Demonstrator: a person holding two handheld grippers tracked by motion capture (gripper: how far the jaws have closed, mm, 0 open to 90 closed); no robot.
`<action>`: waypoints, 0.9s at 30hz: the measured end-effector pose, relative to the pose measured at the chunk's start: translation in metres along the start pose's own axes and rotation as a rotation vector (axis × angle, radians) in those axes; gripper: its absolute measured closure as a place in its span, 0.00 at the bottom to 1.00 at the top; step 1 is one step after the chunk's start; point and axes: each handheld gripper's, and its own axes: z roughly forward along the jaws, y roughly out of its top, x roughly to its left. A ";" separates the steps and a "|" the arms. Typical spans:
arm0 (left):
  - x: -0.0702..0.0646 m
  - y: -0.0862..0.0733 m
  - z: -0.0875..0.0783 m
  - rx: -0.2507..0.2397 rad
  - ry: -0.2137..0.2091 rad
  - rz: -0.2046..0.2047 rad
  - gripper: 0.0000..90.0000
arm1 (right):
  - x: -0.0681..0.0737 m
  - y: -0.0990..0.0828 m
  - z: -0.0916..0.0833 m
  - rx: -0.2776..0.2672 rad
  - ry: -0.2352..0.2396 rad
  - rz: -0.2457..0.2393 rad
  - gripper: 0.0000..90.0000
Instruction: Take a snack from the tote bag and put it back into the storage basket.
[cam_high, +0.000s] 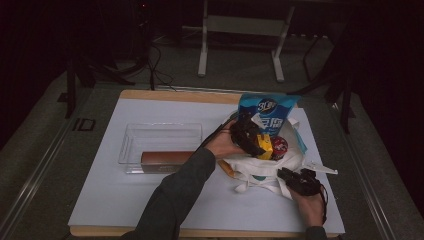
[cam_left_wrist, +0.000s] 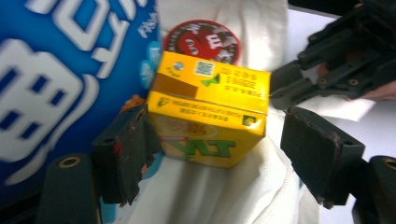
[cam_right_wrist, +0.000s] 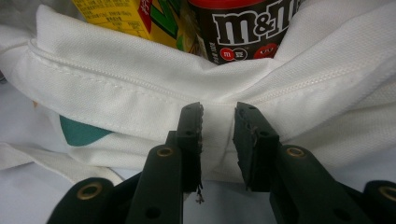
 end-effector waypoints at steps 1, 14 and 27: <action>0.000 0.000 0.002 0.002 0.003 0.002 0.28 | 0.000 0.000 0.000 0.000 0.000 0.000 0.80; 0.007 -0.002 0.013 -0.016 -0.010 -0.017 0.23 | 0.000 0.000 0.000 0.000 0.002 0.001 0.80; 0.000 0.004 0.024 0.031 0.048 0.025 0.27 | -0.001 0.000 0.000 -0.001 0.005 0.006 0.80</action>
